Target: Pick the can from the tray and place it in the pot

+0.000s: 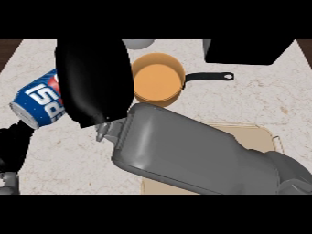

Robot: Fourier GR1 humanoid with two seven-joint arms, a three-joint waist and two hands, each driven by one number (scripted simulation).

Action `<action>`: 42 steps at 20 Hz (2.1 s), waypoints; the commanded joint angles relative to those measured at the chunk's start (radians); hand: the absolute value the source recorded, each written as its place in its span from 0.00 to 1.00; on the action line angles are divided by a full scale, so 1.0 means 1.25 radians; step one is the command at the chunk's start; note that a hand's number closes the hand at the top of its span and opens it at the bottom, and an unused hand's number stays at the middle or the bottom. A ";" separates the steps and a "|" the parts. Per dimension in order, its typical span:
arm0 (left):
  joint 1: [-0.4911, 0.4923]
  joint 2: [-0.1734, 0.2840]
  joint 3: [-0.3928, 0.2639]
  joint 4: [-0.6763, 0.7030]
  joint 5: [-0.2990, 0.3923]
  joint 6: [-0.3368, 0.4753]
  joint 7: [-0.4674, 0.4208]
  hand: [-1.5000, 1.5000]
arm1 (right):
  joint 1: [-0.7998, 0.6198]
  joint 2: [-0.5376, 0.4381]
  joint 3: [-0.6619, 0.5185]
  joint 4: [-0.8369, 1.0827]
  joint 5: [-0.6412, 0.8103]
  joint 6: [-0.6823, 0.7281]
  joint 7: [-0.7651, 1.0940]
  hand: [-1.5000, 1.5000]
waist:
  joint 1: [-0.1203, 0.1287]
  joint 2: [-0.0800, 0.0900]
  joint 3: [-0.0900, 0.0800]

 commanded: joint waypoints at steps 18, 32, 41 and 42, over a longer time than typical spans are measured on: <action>0.013 -0.007 0.019 0.008 -0.001 -0.030 -0.053 0.50 | -0.194 0.002 -0.226 0.706 -0.097 -0.185 -0.495 1.00 | 0.017 0.015 -0.001; -0.078 -0.019 -0.008 0.021 -0.030 -0.020 -0.001 0.50 | -0.156 0.002 -0.351 0.840 -0.228 -0.226 -0.687 0.00 | 0.057 0.035 0.000; -0.049 -0.023 -0.018 0.008 -0.023 -0.040 -0.012 0.50 | -0.146 0.002 -0.500 0.737 -0.388 -0.369 -0.844 0.00 | 0.068 0.027 0.002; -0.070 -0.015 0.007 0.022 -0.011 -0.036 0.011 0.50 | -0.150 0.002 -0.515 0.729 -0.408 -0.356 -0.865 0.00 | 0.047 0.023 0.002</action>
